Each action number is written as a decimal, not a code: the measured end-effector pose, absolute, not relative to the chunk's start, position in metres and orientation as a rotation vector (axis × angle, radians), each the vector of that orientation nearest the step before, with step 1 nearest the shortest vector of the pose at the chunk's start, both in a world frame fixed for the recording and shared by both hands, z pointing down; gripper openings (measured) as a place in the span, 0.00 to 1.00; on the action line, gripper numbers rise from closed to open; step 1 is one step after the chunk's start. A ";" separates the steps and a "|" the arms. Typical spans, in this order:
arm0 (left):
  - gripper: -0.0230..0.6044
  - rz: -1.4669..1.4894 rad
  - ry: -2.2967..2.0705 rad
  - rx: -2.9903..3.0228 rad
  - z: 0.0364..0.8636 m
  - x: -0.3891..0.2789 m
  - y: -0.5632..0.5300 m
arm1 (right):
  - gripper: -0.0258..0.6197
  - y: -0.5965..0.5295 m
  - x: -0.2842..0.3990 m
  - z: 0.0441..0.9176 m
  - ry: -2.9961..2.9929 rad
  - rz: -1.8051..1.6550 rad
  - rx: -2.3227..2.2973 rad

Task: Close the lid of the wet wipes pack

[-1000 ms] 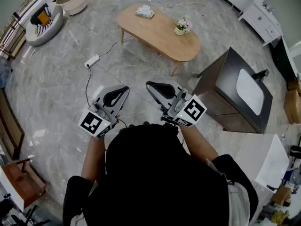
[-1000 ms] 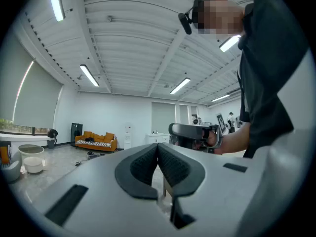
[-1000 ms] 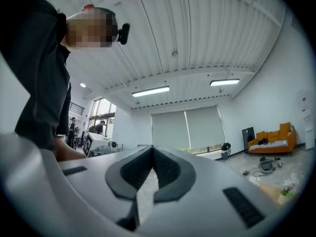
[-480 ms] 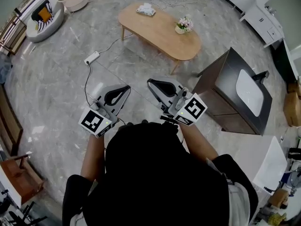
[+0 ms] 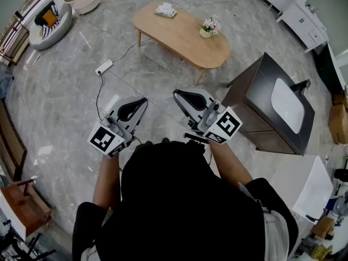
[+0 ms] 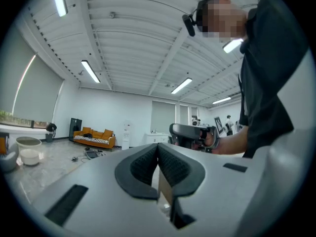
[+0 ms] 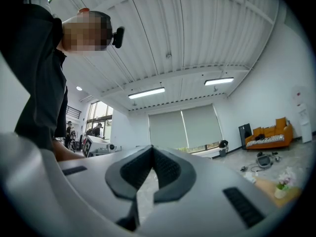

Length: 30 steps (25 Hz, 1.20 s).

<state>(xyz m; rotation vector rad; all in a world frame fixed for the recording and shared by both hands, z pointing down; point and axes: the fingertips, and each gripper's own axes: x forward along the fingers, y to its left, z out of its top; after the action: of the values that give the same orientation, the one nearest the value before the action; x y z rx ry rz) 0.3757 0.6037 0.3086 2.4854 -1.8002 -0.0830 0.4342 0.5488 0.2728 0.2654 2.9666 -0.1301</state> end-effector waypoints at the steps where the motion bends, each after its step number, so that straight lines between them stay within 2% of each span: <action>1: 0.06 -0.134 -1.784 2.476 0.309 0.376 0.602 | 0.06 0.546 0.438 0.275 2.965 -0.130 0.270; 8: 0.06 -0.152 -1.756 2.427 0.324 0.388 0.594 | 0.05 0.524 0.458 0.295 2.983 -0.206 0.213; 19: 0.06 -0.211 -1.703 2.418 0.339 0.372 0.556 | 0.05 0.496 0.446 0.317 3.017 -0.276 0.172; 30: 0.06 -0.270 -1.668 2.422 0.347 0.297 0.473 | 0.06 0.422 0.371 0.318 3.061 -0.247 0.192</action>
<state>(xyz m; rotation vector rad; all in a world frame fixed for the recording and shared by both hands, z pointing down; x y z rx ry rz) 0.2974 0.4734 0.3475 2.4217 -1.6680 -0.2700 0.3705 0.4216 0.3181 0.1919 3.0608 -0.2465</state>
